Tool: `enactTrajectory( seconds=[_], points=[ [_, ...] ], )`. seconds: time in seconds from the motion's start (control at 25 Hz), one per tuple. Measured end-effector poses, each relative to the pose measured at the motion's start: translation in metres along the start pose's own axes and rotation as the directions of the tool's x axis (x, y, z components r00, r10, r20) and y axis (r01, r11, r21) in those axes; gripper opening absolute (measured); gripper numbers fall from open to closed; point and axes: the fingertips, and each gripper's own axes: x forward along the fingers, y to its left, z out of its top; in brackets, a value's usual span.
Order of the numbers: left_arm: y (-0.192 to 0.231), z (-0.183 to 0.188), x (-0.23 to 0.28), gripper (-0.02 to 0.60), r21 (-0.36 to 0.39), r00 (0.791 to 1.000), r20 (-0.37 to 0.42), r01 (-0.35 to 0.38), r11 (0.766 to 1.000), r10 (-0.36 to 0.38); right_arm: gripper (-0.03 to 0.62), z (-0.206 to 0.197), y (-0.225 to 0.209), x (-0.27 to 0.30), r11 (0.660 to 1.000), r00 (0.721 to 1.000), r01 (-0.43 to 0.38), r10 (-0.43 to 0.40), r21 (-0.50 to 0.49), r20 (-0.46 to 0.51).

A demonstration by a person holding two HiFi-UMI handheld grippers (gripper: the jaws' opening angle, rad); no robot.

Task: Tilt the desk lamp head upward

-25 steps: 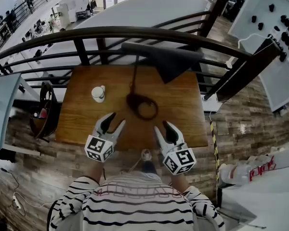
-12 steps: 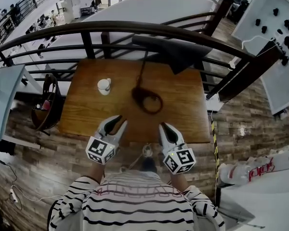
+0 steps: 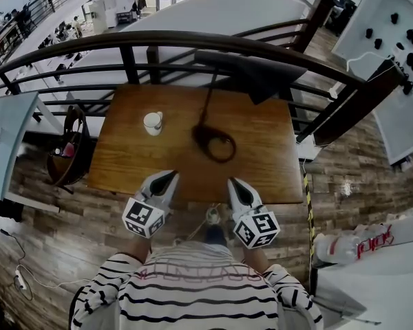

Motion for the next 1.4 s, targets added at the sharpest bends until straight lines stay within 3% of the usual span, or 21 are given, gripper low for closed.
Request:
enactTrajectory(
  seconds=[1.4],
  points=[
    [0.006,-0.002,0.001,0.002,-0.031,1.000,-0.006,0.019,0.999,-0.019,0.000,0.000,0.000,0.014,1.000,0.999,0.024,-0.025,-0.016,-0.032]
  ],
)
